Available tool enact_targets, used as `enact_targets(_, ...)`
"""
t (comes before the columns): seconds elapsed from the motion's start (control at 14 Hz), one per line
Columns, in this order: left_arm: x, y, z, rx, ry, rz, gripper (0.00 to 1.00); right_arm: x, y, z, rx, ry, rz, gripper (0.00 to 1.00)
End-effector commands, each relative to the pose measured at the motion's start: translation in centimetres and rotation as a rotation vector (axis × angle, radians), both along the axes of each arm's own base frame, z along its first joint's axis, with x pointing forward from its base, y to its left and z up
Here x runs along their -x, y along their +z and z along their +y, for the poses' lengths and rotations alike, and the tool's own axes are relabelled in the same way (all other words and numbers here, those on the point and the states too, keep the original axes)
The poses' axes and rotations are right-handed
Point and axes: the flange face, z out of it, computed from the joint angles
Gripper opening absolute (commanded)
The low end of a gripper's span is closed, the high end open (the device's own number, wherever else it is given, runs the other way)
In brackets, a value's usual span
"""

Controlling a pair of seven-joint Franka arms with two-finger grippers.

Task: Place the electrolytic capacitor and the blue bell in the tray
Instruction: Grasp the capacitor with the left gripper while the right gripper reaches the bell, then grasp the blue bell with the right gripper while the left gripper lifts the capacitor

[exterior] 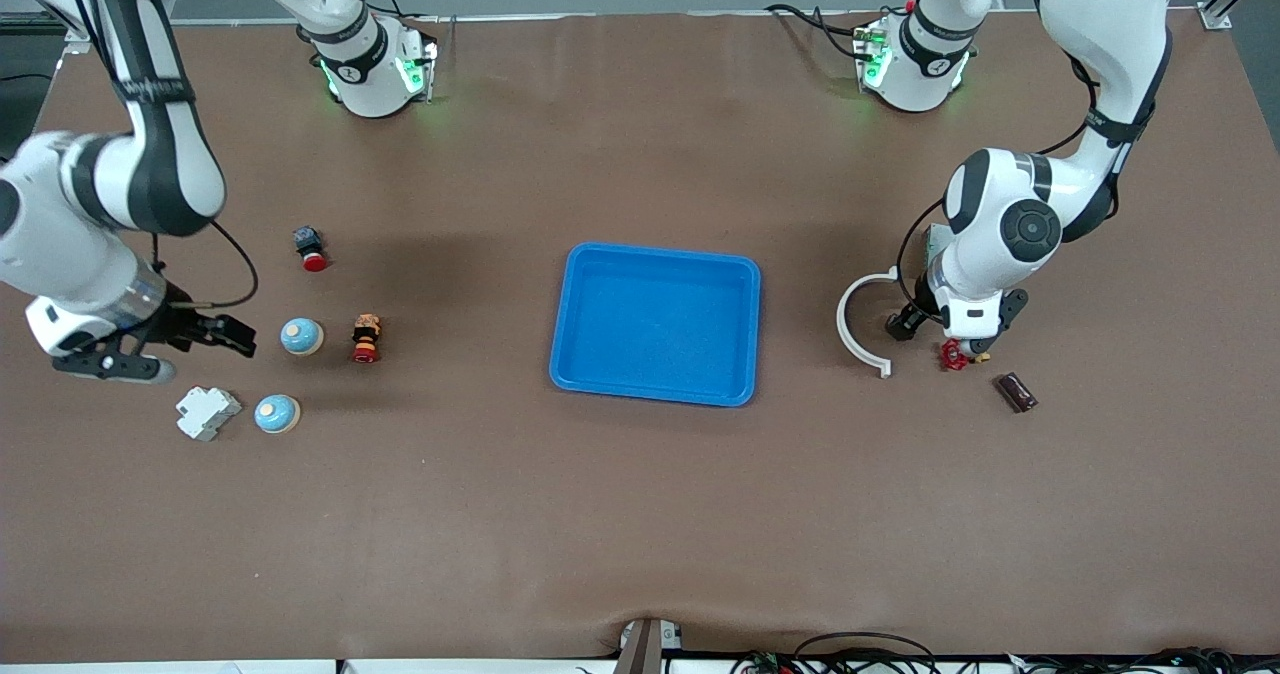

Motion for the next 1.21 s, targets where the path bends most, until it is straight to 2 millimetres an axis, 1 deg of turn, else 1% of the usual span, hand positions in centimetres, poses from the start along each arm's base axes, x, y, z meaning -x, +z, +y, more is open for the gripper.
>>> enact_targets(0.0,-0.3,-0.7,0.3,0.011,0.051,-0.01,0.77,-2.8,-3.6,-0.7,0.006,-0.006,0.013,1.0)
enact_targets(0.07,-0.3,-1.1,0.3,0.012,0.053,-0.005,0.75,-3.3,-4.7,-0.9,0.008,-0.007,0.003,1.0)
enact_targets(0.21,-0.4,-1.9,0.4,0.017,0.056,-0.013,0.73,-3.7,-7.6,-0.8,0.009,-0.012,-0.027,1.0)
enact_targets(0.36,-0.4,-2.7,0.3,0.021,0.059,-0.018,0.68,-3.8,-9.3,-1.0,0.006,-0.019,-0.03,1.0)
enact_targets(0.43,-0.4,-3.0,0.2,0.022,0.058,-0.016,0.63,-3.9,-9.8,-1.0,0.007,-0.018,-0.035,1.0)
enact_targets(0.57,-0.5,-2.8,0.2,0.022,0.059,-0.019,0.33,-3.9,-11.0,-1.1,0.009,-0.019,-0.039,1.0)
enact_targets(0.64,-0.6,-2.4,0.2,0.022,0.061,-0.026,0.2,-3.9,-11.6,-1.1,0.01,-0.019,-0.045,1.0)
enact_targets(0.71,-0.8,-1.7,0.1,0.021,0.071,-0.037,0.05,-4.0,-12.1,-1.1,0.011,-0.019,-0.048,1.0)
enact_targets(0.78,-0.9,-1.1,-0.2,0.021,0.088,-0.046,0.0,-4.0,-12.7,-1.1,0.012,-0.018,-0.051,1.0)
enact_targets(0.93,-1.3,1.1,-0.7,0.018,0.097,-0.058,0.0,-4.0,-13.5,-1.3,0.014,-0.02,-0.062,1.0)
enact_targets(1.14,-2.4,5.2,-2.8,0.003,0.084,-0.003,0.0,-3.9,-14.3,-1.2,0.013,-0.021,-0.056,1.0)
